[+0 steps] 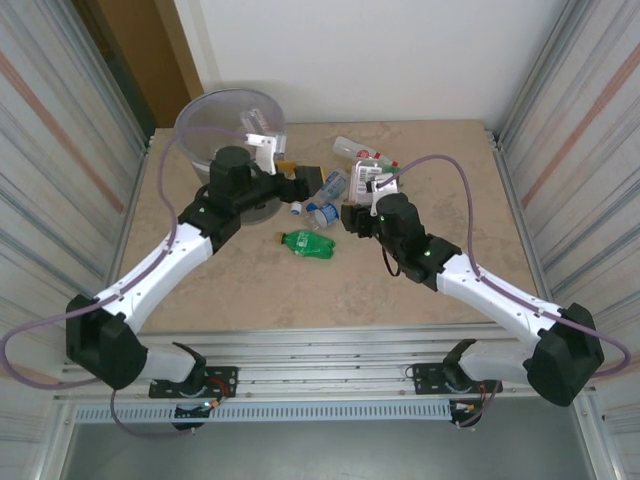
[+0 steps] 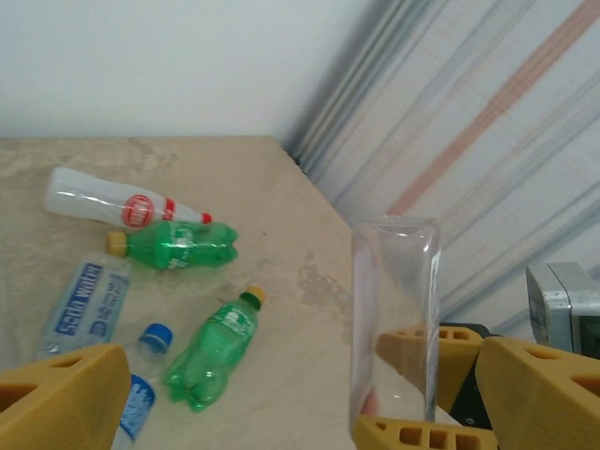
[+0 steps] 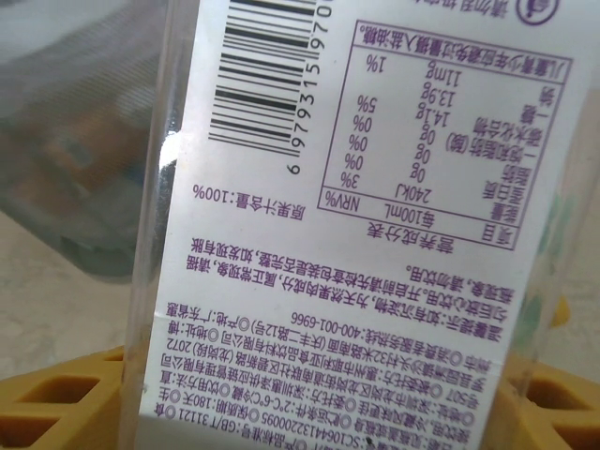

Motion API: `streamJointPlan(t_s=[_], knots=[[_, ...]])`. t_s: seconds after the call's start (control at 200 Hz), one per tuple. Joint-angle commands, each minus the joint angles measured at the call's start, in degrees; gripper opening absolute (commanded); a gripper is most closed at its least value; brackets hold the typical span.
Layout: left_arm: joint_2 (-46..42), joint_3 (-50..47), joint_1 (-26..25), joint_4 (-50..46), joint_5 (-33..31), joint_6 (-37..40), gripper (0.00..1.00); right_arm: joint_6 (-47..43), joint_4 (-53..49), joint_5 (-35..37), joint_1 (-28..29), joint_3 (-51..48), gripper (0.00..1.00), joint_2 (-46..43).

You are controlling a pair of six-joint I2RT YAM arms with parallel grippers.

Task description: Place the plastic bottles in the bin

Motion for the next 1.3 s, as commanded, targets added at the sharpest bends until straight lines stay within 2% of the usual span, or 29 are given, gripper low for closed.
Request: streamJointPlan(t_s=[0.0, 0.205, 0.486, 0.812, 0.952, 1.052, 1.297], knots=[[2.3, 4.3, -1.1, -0.9, 7.4, 1.1, 0.93, -4.2, 5.3, -3.1, 0.9, 1.2, 0.47, -0.7], [6.7, 8.4, -2.7, -1.7, 11.9, 0.9, 0.85, -6.8, 7.8, -6.0, 2.2, 3.1, 0.47, 0.7], [8.8, 8.9, -3.0, -0.3, 14.0, -0.5, 0.74, -8.9, 9.1, -9.4, 2.9, 5.6, 0.47, 2.2], [8.2, 7.1, -2.7, 2.7, 13.6, -2.4, 0.33, -9.7, 9.2, -10.1, 3.3, 7.1, 0.50, 3.8], [7.2, 4.9, -1.8, 6.2, 13.0, -4.7, 0.20, -9.6, 8.7, -9.5, 3.4, 7.2, 0.60, 3.6], [6.1, 2.9, -1.0, 9.3, 12.1, -6.7, 0.14, -9.7, 8.2, -8.7, 3.5, 7.0, 0.72, 3.1], [2.9, 0.2, 1.9, 12.7, 8.1, -8.3, 0.07, -8.9, 7.6, -6.7, 3.6, 5.5, 0.99, 0.4]])
